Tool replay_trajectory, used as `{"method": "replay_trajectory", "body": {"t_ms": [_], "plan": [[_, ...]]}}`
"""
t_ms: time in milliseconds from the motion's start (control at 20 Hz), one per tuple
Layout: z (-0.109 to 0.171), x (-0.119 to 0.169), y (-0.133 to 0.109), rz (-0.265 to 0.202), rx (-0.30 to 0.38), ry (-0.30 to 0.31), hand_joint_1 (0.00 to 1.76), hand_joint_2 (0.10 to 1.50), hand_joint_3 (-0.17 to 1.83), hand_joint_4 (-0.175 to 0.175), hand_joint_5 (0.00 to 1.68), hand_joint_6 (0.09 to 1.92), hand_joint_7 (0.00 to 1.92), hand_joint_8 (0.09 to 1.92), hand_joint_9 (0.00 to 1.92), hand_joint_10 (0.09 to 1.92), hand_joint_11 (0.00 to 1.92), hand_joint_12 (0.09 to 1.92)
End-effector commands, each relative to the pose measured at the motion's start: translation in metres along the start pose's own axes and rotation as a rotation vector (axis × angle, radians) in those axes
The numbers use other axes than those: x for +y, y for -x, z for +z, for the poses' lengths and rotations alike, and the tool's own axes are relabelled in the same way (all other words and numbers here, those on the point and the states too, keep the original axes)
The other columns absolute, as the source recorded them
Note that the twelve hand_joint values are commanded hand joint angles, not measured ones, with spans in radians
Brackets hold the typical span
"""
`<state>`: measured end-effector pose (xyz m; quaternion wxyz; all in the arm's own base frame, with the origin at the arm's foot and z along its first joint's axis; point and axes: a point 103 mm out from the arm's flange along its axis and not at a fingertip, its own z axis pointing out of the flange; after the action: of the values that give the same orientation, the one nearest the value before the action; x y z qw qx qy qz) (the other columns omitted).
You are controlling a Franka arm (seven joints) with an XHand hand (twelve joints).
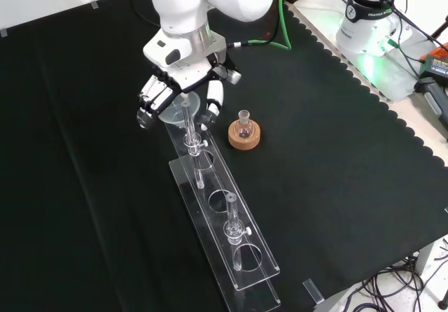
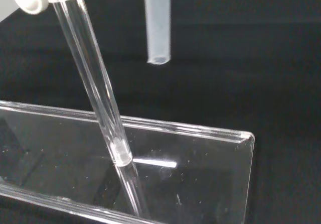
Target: Pick up the funnel from the transparent funnel stand.
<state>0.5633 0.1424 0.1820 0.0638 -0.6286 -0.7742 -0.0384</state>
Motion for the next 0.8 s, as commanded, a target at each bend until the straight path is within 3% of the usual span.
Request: {"method": "replay_trajectory", "body": {"t_ms": [50,250,300,550,800], "plan": [[-0.005,0.002,-0.026,-0.042,-0.115,0.154,0.35,0.81,0.47,-0.112,0.52,0.09,0.47,0.86,0.92,0.77,0.87,1.21],[-0.02,0.007,-0.022,-0.034,-0.159,0.241,0.48,0.84,0.51,-0.167,0.68,0.13,0.71,0.91,1.16,0.72,1.17,1.01],[-0.026,0.008,-0.031,-0.022,-0.195,0.272,0.5,0.85,0.51,-0.171,0.71,0.17,0.76,0.91,1.2,0.71,1.21,0.98],[-0.053,0.01,-0.043,0.013,-0.231,0.343,0.57,0.86,0.52,-0.175,0.64,0.49,0.85,0.93,1.27,0.67,1.29,0.92],[-0.082,0.004,-0.031,0.022,-0.289,0.392,0.59,0.86,0.52,-0.175,0.64,0.6,0.89,0.94,1.3,0.67,1.32,0.91]]}}
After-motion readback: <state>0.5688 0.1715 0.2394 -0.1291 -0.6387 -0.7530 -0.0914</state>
